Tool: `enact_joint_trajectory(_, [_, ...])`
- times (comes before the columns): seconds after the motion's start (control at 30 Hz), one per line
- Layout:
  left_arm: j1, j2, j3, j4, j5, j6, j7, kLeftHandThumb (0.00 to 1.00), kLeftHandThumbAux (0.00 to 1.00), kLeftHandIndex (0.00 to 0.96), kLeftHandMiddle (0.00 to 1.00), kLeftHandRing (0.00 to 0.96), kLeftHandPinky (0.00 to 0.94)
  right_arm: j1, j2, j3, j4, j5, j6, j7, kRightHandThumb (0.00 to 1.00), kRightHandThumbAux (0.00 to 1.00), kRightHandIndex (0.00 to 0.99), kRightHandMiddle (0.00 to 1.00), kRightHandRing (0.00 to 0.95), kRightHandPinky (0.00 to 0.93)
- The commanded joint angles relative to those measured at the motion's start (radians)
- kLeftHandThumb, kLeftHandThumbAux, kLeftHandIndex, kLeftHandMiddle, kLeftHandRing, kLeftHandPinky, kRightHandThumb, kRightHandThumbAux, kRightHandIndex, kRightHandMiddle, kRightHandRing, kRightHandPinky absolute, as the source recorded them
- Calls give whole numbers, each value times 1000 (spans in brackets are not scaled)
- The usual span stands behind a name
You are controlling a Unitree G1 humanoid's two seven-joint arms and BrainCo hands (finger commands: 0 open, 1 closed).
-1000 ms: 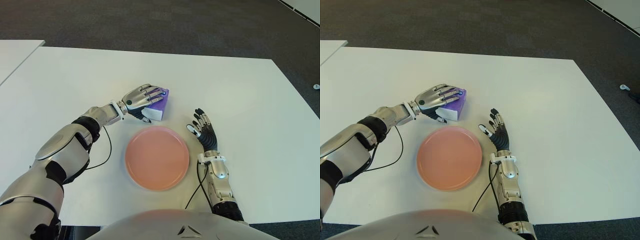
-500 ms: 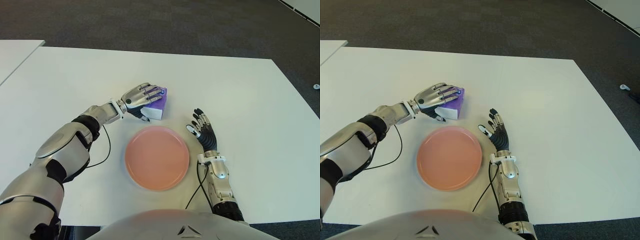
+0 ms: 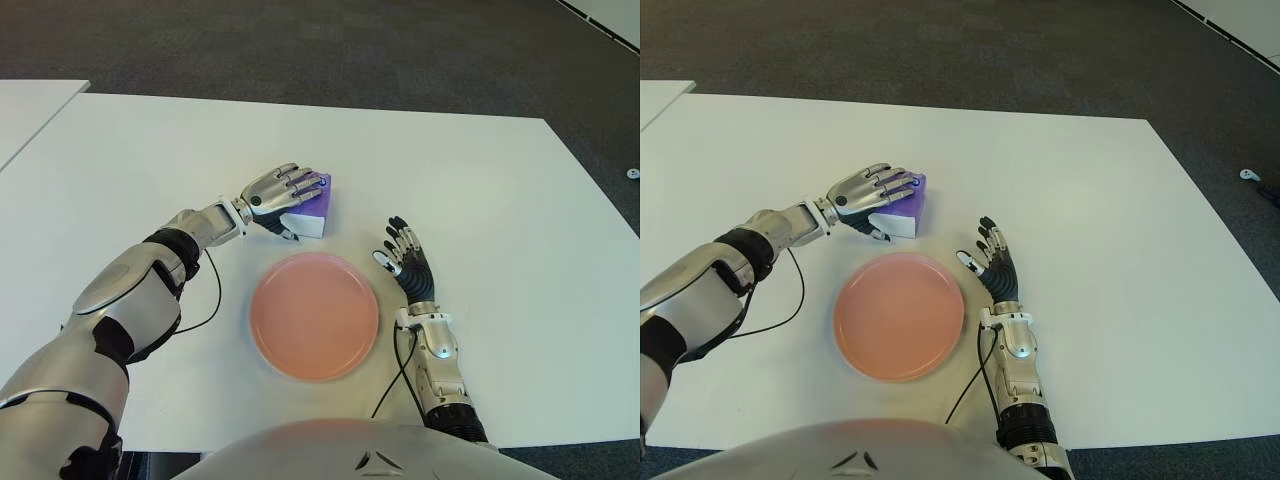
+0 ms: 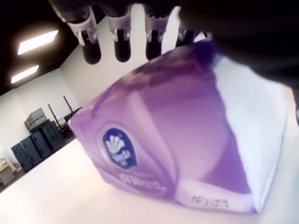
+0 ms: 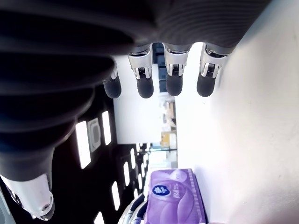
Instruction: Put the tissue paper into the plate.
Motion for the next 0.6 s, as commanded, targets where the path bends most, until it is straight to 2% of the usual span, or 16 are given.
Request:
enact_joint_trajectory(0.03, [-4,-11,-18,12,13,32,41,4,324,0,0,0,0,104,-1,5,109,2,96,12,0,611,0,0,0,0])
enact_joint_trajectory(0.27, [-10,-21,-32,21,20,76,76,2,338,0,0,0,0,110,-3,6,98,2,108,14,0,598,0,0,0,0])
enact_joint_trajectory(0.6, [-13,-42,-43,48,11,104,103,0,350,0,0,0,0,117,-7,10,91,-2,110,13,0,590,0,0,0,0])
